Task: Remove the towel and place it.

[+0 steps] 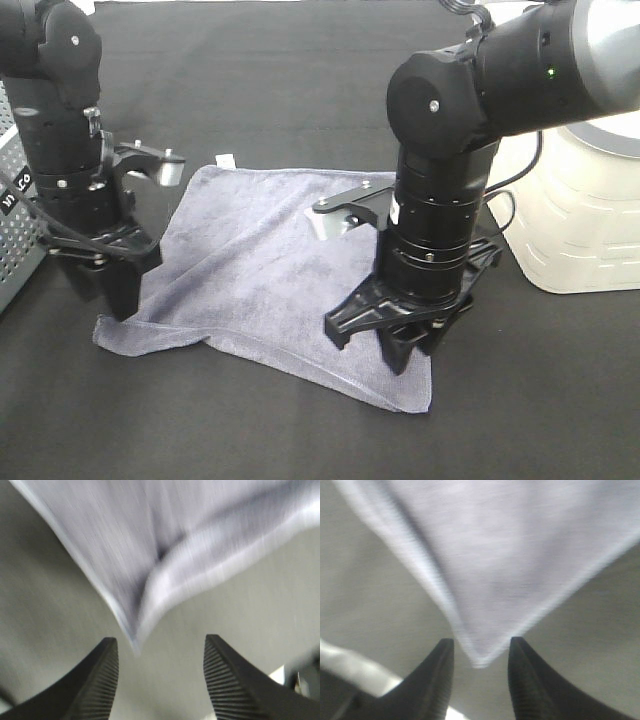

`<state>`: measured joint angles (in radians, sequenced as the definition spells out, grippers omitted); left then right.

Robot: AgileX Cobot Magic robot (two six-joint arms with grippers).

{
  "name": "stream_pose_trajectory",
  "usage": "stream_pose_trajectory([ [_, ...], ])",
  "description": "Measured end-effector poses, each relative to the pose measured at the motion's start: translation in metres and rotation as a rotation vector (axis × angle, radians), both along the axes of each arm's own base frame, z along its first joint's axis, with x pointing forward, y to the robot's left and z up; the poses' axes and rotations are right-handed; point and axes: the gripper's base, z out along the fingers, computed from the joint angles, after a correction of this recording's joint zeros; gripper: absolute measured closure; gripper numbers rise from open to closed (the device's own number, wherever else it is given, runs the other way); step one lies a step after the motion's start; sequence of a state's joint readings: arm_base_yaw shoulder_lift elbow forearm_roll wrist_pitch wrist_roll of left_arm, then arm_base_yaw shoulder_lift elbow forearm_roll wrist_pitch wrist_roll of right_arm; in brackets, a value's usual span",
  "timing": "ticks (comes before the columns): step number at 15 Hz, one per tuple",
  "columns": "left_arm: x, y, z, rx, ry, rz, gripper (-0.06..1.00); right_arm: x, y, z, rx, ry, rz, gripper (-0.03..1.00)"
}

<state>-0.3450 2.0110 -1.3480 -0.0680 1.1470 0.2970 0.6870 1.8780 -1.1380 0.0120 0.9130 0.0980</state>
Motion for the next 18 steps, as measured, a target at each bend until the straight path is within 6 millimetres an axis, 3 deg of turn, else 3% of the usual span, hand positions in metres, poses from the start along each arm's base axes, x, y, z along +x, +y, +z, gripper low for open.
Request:
stream_pose_trajectory([
  [2, 0.003, -0.001, -0.003, -0.008, -0.023, 0.009, 0.46, 0.0, -0.001, 0.0, -0.01, -0.005, -0.007, 0.6],
  [3, 0.005, -0.002, -0.01, -0.009, -0.023, 0.016, 0.56, 0.0, -0.002, 0.0, -0.027, 0.002, -0.007, 0.6],
  [4, 0.005, -0.002, -0.01, -0.009, -0.023, 0.016, 0.56, 0.0, -0.002, 0.0, -0.027, 0.002, -0.007, 0.6],
  [6, -0.003, 0.001, -0.011, 0.025, 0.07, 0.007, 0.61, -0.002, -0.004, 0.001, -0.047, 0.024, -0.016, 0.6],
  [13, 0.003, 0.005, -0.013, 0.07, 0.011, -0.032, 0.62, -0.003, -0.005, 0.001, -0.055, 0.034, -0.016, 0.6],
  [18, 0.003, 0.003, -0.03, 0.056, 0.064, -0.046, 0.62, -0.004, -0.005, 0.001, -0.058, 0.038, -0.016, 0.6],
])
